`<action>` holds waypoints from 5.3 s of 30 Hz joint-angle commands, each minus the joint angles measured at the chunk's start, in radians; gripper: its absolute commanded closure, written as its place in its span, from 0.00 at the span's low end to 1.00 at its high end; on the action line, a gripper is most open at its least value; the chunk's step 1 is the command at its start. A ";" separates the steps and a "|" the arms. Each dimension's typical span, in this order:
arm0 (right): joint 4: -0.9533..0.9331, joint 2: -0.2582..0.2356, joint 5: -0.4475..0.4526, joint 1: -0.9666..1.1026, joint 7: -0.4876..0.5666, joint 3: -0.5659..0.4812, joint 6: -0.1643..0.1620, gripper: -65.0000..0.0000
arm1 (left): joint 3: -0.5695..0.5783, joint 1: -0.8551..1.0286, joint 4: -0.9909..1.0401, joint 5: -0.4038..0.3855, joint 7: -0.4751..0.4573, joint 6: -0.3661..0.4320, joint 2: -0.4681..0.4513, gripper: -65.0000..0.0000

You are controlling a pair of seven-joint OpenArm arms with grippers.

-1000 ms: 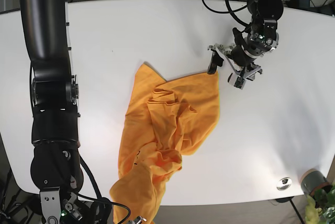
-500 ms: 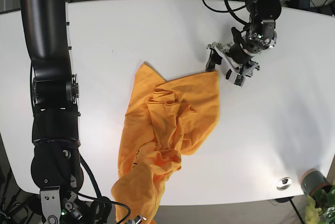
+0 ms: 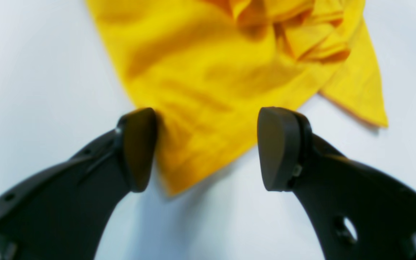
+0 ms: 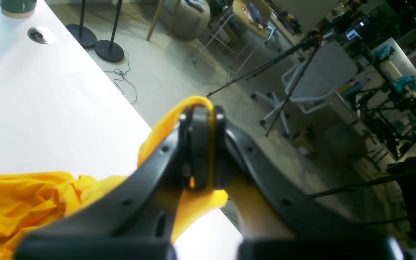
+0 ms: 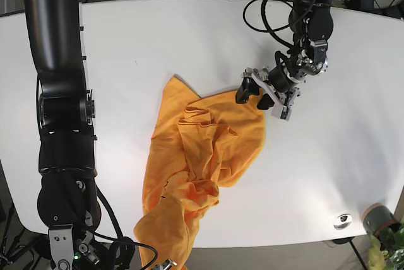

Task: Fold the T-shirt properly
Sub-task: 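Grasp a hanging corner of the orange shirt with the left gripper, then stretch the shirt between both grippers and lay it across the table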

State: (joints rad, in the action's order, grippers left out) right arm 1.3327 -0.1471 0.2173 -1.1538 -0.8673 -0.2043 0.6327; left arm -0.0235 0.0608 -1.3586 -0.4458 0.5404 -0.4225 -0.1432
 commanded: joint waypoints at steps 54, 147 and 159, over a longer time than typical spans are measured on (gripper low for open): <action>0.029 -0.039 0.000 -0.036 0.030 0.072 -0.009 1.00 | -0.267 -0.163 -0.103 0.037 0.264 0.063 -0.114 1.00; -0.175 -0.170 0.001 -0.137 0.104 0.231 -0.007 1.00 | -0.338 -0.958 0.109 0.040 0.353 0.061 -0.493 1.00; -0.127 -0.173 0.011 -0.133 0.043 0.236 -0.003 1.00 | -0.309 -0.984 0.132 0.034 0.353 0.060 -0.534 1.00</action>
State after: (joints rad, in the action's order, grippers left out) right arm 1.1507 -0.3183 0.2062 -1.2472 -0.8642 0.0269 0.6323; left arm -0.3279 -0.8913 -1.2133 -0.3962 0.9234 -0.3592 -0.6617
